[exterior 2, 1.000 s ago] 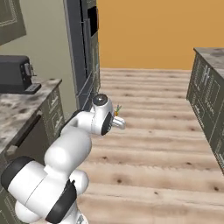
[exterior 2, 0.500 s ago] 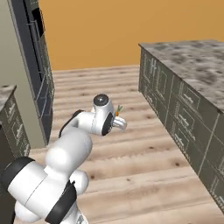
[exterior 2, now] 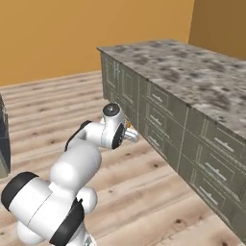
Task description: Turn on the sink faucet. Then move the carrot from the counter to the sink. Turn off the sink. Move the vegetable from the sink to the pot next to the stove. Finally move the pot to the rear left burner.
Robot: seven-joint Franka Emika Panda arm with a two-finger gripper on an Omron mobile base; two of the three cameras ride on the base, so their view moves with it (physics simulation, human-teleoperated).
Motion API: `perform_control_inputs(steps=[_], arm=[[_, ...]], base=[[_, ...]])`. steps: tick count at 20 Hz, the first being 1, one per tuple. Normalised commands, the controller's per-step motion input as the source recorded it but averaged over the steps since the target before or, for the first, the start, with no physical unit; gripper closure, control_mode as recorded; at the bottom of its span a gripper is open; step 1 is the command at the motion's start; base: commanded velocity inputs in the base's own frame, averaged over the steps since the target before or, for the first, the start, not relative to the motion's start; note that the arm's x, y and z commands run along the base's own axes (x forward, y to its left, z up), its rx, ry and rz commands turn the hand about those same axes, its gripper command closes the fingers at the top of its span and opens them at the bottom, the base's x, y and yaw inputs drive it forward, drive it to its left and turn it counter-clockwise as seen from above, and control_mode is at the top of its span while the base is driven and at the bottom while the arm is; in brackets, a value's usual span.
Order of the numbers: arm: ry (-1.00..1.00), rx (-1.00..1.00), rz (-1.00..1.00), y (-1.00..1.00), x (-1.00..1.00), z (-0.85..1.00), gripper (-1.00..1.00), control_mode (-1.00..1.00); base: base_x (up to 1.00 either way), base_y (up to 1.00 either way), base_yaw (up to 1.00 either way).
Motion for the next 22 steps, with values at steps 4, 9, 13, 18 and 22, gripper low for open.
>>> perform_control_inputs(steps=[4, 9, 13, 18, 22], arm=[[0.0, 0.0, 0.0, 0.0, 0.0, 0.0, 1.0, 1.0], [0.0, 0.0, 0.0, 0.0, 0.0, 0.0, 1.0, 1.0], [0.0, 0.0, 0.0, 0.0, 0.0, 0.0, 1.0, 1.0], [0.0, 0.0, 0.0, 0.0, 0.0, 0.0, 1.0, 1.0], [0.0, 0.0, 0.0, 0.0, 0.0, 0.0, 1.0, 1.0]], base=[[0.0, -0.34, -0.47], [0.0, -0.4, -0.45], [0.0, -0.42, -0.45], [0.0, -0.41, -0.45], [0.0, -0.39, -0.46]])
